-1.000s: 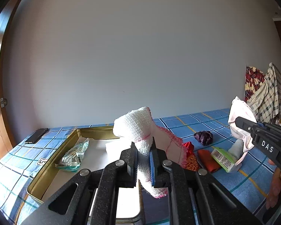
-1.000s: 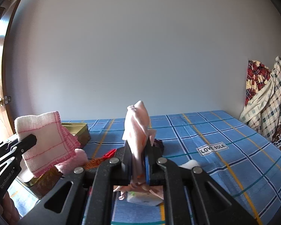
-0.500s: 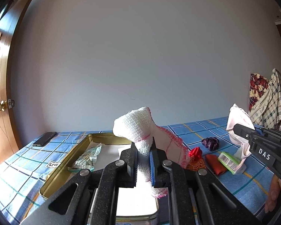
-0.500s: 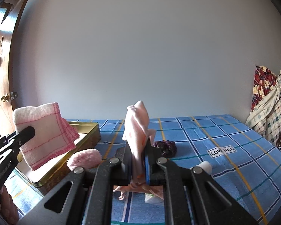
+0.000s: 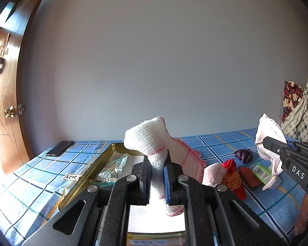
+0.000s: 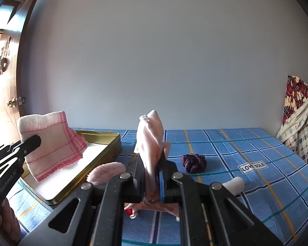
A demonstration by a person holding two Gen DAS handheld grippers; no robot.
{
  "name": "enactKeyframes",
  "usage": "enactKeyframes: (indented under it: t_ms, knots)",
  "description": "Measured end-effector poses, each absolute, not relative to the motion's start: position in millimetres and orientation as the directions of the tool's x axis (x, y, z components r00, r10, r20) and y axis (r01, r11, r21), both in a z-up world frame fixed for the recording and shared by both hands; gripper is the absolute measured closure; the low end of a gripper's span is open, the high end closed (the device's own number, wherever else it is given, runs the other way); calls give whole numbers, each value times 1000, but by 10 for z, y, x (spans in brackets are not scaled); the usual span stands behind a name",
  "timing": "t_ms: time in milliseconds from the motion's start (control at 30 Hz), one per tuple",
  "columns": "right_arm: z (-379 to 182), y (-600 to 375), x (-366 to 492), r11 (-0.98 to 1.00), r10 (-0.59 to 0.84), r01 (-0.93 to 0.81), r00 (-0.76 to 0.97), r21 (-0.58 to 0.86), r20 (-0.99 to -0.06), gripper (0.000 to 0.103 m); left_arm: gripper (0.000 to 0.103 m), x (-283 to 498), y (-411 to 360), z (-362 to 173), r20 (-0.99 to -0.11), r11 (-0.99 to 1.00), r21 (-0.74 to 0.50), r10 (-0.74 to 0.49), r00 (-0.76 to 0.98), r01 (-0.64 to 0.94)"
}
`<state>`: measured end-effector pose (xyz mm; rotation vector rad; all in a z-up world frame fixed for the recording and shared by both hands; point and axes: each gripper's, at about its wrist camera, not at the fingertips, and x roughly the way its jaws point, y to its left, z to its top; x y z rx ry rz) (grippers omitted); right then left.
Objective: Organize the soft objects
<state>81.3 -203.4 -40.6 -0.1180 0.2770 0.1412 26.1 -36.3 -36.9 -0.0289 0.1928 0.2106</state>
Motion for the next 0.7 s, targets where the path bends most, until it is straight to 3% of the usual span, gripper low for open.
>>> enactKeyframes:
  t_ms: [700]
  knots:
    - [-480, -1638, 853, 967, 178, -224, 937, -125, -301, 94, 92, 282, -9, -437, -267, 966, -35, 237, 934, -255]
